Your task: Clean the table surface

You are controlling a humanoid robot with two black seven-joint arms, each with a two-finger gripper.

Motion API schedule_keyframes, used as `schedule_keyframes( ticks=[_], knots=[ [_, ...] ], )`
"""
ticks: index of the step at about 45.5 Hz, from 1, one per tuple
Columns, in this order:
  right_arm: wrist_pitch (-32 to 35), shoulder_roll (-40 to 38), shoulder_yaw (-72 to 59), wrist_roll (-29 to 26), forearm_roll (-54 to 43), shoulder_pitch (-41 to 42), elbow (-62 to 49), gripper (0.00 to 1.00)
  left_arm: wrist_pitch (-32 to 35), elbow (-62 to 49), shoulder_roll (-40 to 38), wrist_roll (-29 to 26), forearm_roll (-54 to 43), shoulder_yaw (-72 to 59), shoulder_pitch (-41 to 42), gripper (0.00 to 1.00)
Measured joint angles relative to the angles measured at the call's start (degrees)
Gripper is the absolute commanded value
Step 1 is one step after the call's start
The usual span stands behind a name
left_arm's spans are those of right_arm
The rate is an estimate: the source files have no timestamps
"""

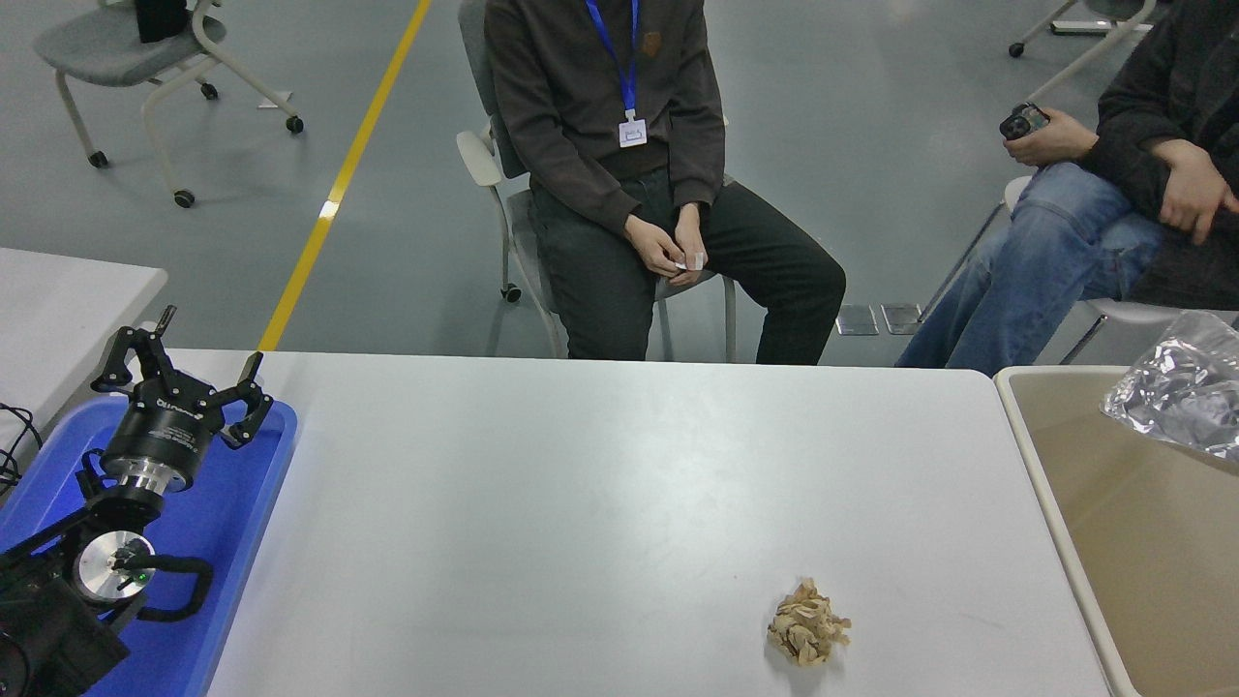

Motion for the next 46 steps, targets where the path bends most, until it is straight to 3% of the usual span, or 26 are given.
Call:
schedule_keyframes(
  ticks=[17, 29, 46],
  knots=[
    [-0.3, 13.2, 2.3, 2.1, 5.4, -8.1, -21.6, 0.0, 0.0, 0.0, 0.0, 0.0, 0.0, 0.0, 0.0, 1.0],
    [-3.0, 20.1, 2.7, 1.9, 9.4, -10.8, -28.8, 0.0, 0.0, 0.0, 0.0, 0.0, 0.0, 0.0, 0.0, 1.0],
    [-11.9, 28.0, 3.1, 0.1, 13.9, -13.4, -32.9, 0.0, 0.0, 0.0, 0.0, 0.0, 0.0, 0.0, 0.0, 1.0]
  ],
)
